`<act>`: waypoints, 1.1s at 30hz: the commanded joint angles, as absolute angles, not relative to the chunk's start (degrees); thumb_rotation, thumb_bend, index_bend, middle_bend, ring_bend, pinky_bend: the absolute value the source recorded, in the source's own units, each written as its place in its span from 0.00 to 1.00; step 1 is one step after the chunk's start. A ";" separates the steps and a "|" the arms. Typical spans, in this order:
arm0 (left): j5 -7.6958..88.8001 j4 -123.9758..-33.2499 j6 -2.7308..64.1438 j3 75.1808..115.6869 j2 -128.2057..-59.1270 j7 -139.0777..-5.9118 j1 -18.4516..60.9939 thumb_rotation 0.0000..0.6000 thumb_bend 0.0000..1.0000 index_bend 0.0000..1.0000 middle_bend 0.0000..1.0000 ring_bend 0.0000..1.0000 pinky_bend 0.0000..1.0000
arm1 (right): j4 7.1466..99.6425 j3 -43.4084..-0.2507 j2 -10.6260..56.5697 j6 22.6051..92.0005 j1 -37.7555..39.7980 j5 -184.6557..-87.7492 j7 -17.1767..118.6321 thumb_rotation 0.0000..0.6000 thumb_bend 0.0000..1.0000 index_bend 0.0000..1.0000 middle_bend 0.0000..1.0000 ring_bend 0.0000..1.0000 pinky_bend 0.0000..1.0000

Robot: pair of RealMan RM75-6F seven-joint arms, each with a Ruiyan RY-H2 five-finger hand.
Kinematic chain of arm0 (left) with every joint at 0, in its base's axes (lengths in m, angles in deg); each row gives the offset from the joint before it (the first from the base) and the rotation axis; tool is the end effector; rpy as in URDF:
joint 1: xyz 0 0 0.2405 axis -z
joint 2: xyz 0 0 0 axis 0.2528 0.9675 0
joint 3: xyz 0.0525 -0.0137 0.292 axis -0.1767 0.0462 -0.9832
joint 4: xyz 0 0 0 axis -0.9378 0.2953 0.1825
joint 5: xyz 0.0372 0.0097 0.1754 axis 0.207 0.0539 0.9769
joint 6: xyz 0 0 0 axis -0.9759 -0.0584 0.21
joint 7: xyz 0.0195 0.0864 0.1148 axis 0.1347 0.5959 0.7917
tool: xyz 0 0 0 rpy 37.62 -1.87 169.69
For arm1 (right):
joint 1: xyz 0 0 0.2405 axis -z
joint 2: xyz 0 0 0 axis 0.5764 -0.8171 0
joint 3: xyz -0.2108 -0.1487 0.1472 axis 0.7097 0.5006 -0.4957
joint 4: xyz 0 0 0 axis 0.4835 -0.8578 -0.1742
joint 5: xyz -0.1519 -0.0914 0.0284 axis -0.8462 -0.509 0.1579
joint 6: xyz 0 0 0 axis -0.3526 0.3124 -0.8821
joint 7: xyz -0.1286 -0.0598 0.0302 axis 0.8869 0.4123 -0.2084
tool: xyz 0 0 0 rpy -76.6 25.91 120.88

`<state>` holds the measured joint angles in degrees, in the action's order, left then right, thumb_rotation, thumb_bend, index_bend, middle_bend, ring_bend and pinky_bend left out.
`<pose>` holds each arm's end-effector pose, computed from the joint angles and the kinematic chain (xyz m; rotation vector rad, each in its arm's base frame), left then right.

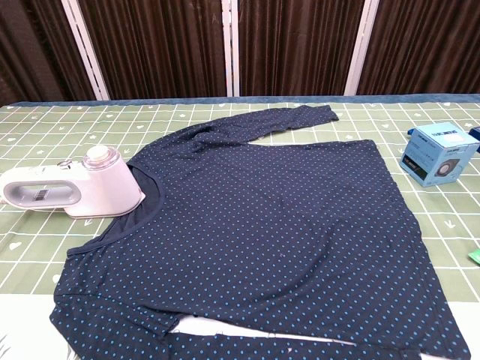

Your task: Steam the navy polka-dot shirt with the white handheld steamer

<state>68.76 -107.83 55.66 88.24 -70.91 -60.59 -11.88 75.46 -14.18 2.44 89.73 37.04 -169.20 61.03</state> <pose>-0.3065 0.1631 0.2172 -1.4284 -0.7834 -0.8472 -0.3103 -0.1407 0.2247 1.3734 -0.6845 0.9450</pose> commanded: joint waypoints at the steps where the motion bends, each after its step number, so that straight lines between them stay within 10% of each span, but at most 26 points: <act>1: 68.69 -107.82 55.59 88.23 -70.91 -60.61 -11.89 1.00 0.00 0.00 0.00 0.00 0.00 | 75.51 -14.10 2.36 89.57 37.00 -169.20 60.83 1.00 0.00 0.00 0.00 0.00 0.00; 14: 64.97 -104.88 46.40 90.12 -73.36 -67.93 -6.74 1.00 0.00 0.00 0.00 0.00 0.00 | 76.16 -13.76 1.95 88.28 36.62 -169.01 59.84 1.00 0.00 0.00 0.00 0.00 0.00; 22: 57.71 -95.64 33.10 94.20 -82.41 -63.15 2.58 1.00 0.38 0.00 0.00 0.00 0.01 | 75.91 -14.13 2.30 85.54 35.65 -166.72 59.69 1.00 0.00 0.00 0.00 0.00 0.00; 33: 51.66 -87.39 26.58 96.36 -91.86 -59.32 8.50 1.00 0.39 0.00 0.00 0.00 0.00 | 75.10 -14.67 2.27 83.42 34.80 -164.46 58.71 1.00 0.00 0.00 0.00 0.00 0.00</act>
